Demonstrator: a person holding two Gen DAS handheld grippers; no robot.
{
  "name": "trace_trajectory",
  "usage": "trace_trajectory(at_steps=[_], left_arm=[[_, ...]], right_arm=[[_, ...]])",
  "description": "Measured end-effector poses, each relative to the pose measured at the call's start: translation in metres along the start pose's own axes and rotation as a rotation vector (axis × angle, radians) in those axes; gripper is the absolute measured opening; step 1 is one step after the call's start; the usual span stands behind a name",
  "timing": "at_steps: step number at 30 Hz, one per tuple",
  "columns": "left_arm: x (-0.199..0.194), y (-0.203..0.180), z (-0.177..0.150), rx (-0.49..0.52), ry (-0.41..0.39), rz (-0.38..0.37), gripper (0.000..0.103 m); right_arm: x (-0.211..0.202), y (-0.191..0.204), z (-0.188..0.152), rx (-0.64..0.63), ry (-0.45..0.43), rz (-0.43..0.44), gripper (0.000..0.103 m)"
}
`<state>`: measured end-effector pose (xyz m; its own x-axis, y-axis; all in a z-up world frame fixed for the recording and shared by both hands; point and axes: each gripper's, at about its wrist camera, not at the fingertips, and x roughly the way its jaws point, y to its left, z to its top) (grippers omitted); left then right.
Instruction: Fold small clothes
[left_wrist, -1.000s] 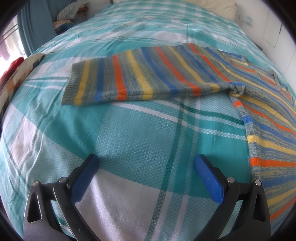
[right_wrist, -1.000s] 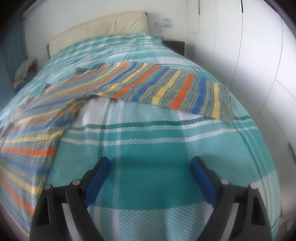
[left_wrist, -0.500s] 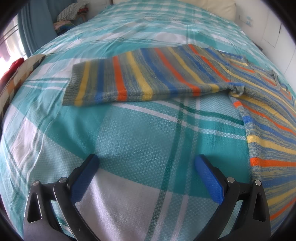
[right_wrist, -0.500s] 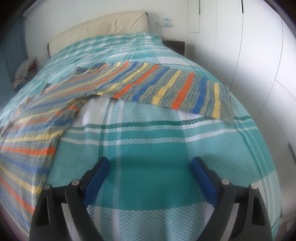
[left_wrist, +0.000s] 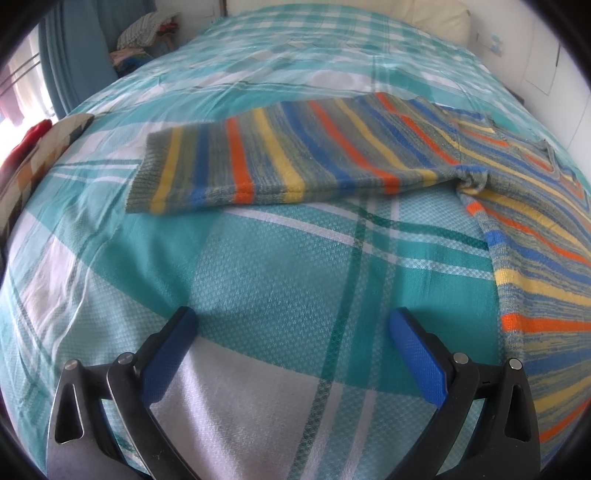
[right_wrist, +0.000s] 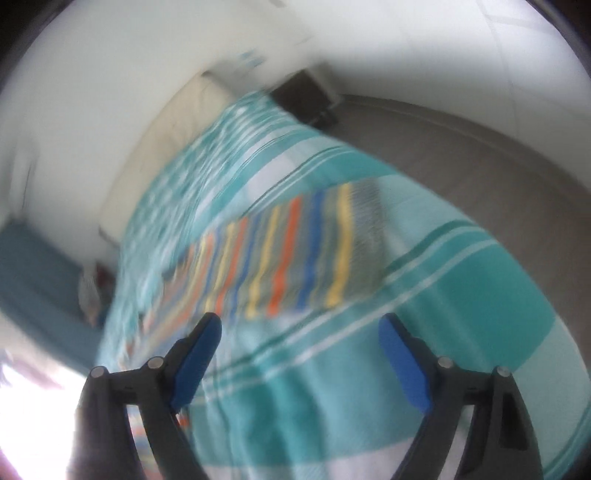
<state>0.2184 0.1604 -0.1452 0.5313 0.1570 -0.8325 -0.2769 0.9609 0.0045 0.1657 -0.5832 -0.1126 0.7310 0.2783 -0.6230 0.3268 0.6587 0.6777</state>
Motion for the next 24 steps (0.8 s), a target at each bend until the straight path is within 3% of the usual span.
trace_trajectory(at_steps=[2,11,13,14,16,17,18,21,24], left_arm=[[0.000,0.000,0.000,-0.001,-0.003,0.000,0.103],[-0.001,-0.001,-0.002,-0.003,-0.012,0.005,0.103],[-0.001,-0.001,-0.002,-0.003,-0.011,0.007,0.103],[-0.001,-0.001,-0.002,-0.003,-0.011,0.007,0.103],[-0.001,-0.001,-0.002,-0.002,-0.010,0.008,0.103],[-0.001,-0.001,-0.002,-0.003,-0.010,0.008,0.103],[-0.001,-0.001,-0.002,-0.003,-0.010,0.007,0.103],[-0.001,-0.001,-0.001,-0.004,-0.010,0.008,0.103],[-0.001,-0.001,-0.001,-0.002,-0.008,0.010,0.103]], right_arm=[[0.003,-0.013,0.012,0.062,0.003,0.011,0.072],[0.041,-0.020,0.042,0.095,0.077,0.023,0.071],[0.046,-0.014,0.046,0.070,0.095,-0.015,0.063],[0.046,-0.017,0.047,0.070,0.101,-0.031,0.054],[0.044,-0.022,0.049,0.095,0.099,-0.083,0.025],[0.042,-0.027,0.049,0.125,0.094,-0.084,0.005],[0.036,-0.029,0.049,0.150,0.077,-0.067,0.005],[0.013,0.008,0.053,0.037,-0.015,-0.062,0.004],[-0.004,0.090,0.056,-0.135,-0.048,0.044,0.004]])
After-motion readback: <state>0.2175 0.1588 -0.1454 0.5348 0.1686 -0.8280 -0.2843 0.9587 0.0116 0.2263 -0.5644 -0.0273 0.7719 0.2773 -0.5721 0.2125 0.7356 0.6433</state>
